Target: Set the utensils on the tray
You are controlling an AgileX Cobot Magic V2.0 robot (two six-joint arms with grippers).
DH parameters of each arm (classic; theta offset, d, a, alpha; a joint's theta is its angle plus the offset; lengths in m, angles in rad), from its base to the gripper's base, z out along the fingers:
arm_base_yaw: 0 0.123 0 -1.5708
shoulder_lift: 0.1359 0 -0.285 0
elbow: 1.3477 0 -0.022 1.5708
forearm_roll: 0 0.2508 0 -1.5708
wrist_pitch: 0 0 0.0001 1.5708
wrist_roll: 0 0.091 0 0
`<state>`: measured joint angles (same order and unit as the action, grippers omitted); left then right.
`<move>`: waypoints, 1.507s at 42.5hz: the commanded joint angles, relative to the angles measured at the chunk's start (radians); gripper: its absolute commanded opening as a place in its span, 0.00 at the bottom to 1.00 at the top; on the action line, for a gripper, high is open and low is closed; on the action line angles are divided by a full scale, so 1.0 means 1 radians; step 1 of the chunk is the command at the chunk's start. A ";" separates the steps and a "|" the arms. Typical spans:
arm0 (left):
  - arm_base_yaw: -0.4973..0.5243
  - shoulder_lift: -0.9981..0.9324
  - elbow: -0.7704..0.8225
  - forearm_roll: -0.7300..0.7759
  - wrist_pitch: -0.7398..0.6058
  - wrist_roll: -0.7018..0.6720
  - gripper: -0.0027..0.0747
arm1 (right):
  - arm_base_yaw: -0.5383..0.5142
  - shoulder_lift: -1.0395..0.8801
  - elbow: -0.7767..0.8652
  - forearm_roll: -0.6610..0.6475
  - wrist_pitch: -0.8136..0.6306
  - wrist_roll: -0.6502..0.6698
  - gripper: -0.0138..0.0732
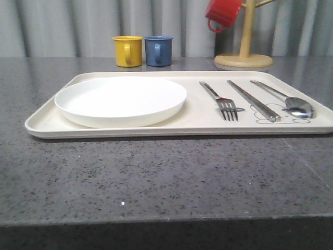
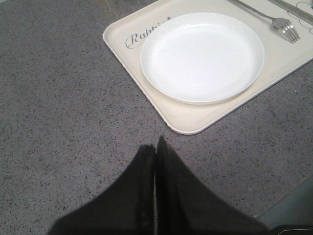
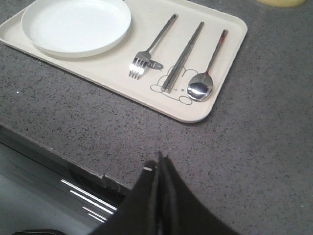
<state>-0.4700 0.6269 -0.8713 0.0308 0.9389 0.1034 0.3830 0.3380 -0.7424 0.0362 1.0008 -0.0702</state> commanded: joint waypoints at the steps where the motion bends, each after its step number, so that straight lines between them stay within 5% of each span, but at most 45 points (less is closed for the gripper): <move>1: -0.009 0.001 -0.026 0.003 -0.081 0.001 0.01 | -0.002 0.011 -0.025 -0.006 -0.059 0.002 0.08; 27: -0.007 -0.022 -0.022 0.003 -0.086 0.001 0.01 | -0.002 0.011 -0.025 -0.006 -0.059 0.002 0.08; 31: 0.063 -0.072 0.005 -0.001 -0.104 0.001 0.01 | -0.002 0.011 -0.025 -0.006 -0.060 0.002 0.08; 50: 0.400 -0.534 0.610 -0.066 -0.696 0.001 0.01 | -0.002 0.011 -0.025 -0.005 -0.061 0.002 0.08; 64: 0.459 -0.653 0.889 -0.133 -0.958 0.001 0.01 | -0.002 0.011 -0.025 -0.005 -0.061 0.002 0.08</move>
<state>-0.0102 -0.0042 0.0039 -0.0838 0.1571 0.1050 0.3830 0.3380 -0.7424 0.0362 1.0046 -0.0662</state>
